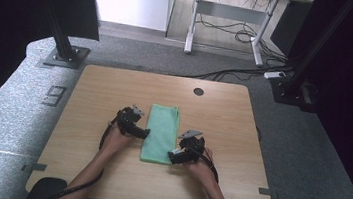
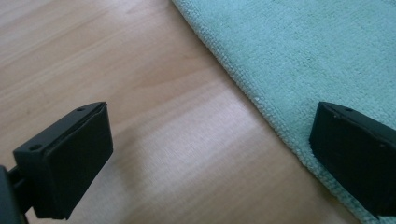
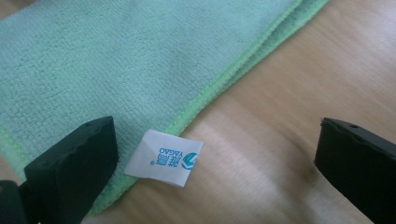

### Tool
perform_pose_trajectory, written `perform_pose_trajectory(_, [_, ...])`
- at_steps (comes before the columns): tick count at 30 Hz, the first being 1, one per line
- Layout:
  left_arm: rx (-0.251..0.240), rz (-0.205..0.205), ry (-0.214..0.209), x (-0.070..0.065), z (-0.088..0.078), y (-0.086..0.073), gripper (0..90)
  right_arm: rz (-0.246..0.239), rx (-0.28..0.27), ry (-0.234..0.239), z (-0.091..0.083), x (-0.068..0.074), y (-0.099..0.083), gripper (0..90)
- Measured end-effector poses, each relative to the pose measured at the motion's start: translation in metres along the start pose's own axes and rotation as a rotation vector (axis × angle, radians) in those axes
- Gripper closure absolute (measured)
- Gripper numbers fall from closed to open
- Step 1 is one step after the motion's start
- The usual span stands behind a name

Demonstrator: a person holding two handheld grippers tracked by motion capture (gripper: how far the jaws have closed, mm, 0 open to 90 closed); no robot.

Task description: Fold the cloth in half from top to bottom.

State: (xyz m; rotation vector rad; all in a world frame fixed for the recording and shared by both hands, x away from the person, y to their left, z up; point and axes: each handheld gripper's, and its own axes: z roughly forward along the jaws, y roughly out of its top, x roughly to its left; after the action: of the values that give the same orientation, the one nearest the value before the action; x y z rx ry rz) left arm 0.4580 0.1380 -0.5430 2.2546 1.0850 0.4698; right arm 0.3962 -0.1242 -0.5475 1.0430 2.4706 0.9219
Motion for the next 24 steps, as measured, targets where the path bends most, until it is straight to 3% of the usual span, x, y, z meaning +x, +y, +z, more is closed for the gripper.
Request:
perform_pose_trajectory(14, [-0.007, -0.009, -0.065, -0.018, -0.023, -0.031, 0.0, -0.043, 0.008, 0.055, -0.018, 0.025, -0.019, 0.0])
perform_pose_trajectory(24, [-0.032, -0.031, -0.074, -0.021, -0.027, -0.040, 1.2, -0.038, 0.029, 0.083, -0.022, 0.025, -0.019, 0.0])
